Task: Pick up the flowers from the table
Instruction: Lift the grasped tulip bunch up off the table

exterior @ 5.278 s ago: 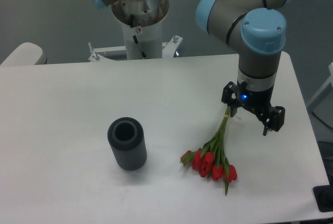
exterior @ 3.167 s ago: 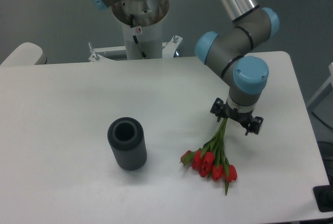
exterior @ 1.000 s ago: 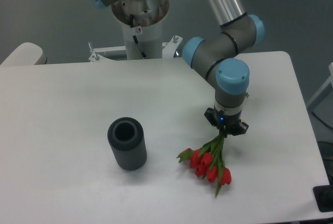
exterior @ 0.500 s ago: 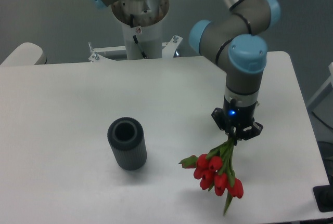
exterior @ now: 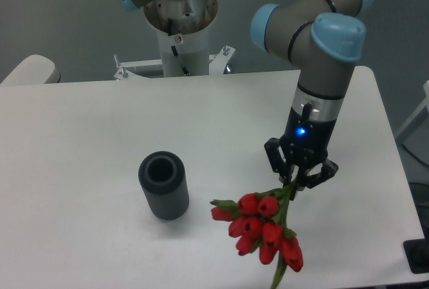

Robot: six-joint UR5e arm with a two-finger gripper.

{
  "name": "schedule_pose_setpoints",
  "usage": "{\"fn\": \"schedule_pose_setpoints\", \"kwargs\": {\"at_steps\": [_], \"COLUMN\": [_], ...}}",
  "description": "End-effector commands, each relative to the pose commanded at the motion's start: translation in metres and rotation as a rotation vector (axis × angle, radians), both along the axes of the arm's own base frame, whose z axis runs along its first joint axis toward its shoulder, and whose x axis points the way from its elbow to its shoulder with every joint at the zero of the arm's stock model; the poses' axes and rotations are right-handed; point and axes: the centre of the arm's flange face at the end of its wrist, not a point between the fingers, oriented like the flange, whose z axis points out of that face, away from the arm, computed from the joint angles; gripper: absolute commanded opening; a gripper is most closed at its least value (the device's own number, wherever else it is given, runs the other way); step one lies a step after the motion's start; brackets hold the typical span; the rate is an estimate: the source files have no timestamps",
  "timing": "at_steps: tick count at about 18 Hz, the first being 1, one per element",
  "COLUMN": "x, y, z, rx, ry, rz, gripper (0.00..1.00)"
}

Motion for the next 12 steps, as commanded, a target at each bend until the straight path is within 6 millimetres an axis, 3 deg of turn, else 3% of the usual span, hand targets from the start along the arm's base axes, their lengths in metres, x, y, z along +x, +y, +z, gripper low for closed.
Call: {"fn": "schedule_pose_setpoints", "kwargs": {"at_steps": [12], "x": [0.009], "y": [0.002], "z": [0.016], "rx": [0.149], "ry": [-0.097], "rz": [-0.038], "gripper": [0.21]}}
